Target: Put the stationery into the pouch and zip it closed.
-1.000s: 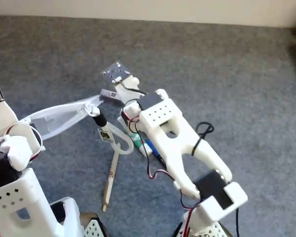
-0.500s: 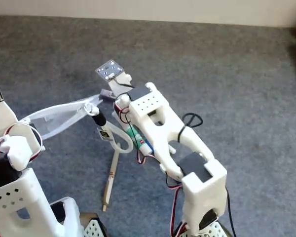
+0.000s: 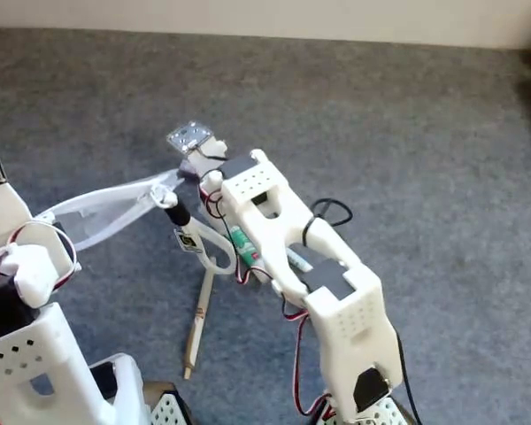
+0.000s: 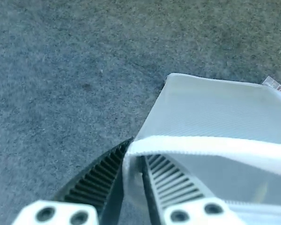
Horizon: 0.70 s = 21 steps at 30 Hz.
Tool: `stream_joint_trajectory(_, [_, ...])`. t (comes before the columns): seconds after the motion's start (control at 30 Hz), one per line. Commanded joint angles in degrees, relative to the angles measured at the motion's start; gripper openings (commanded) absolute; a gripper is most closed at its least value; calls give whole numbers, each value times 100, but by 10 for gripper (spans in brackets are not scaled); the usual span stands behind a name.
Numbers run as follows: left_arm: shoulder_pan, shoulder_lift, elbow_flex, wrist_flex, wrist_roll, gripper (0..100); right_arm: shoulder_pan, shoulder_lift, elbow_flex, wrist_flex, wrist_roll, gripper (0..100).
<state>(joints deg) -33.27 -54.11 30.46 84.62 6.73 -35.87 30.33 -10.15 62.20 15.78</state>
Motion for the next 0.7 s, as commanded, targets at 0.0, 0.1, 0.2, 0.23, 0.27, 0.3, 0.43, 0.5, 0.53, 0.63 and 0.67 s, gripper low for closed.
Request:
stream_joint_trajectory(0.0, [-66,101,233,-422,70,7,189,-4,-356,-75,193,156])
stream_joint_trajectory(0.1, [-66,101,277,-484,70,7,268,127,-356,-75,193,156])
stream_joint_trajectory(0.2, [-57,101,277,-484,70,7,365,198,-356,-75,193,156])
stream_joint_trajectory(0.23, [-48,101,277,-484,70,7,400,207,-356,-75,193,156])
stream_joint_trajectory(0.27, [-48,101,277,-492,70,7,426,215,-356,-75,193,156])
stream_joint_trajectory(0.3, [-48,101,277,-492,70,7,453,224,-356,-75,193,155])
stream_joint_trajectory(0.43, [-40,101,277,-492,70,7,462,233,-356,-75,193,98])
stream_joint_trajectory(0.5, [-31,101,259,-457,70,7,462,233,-356,-101,193,61])
stream_joint_trajectory(0.53, [4,101,259,-457,70,7,462,233,-356,-101,193,49])
stream_joint_trajectory(0.63, [84,101,251,-457,70,7,462,233,-356,-110,193,34])
stream_joint_trajectory(0.67, [84,101,242,-466,70,7,462,233,-356,-110,193,28])
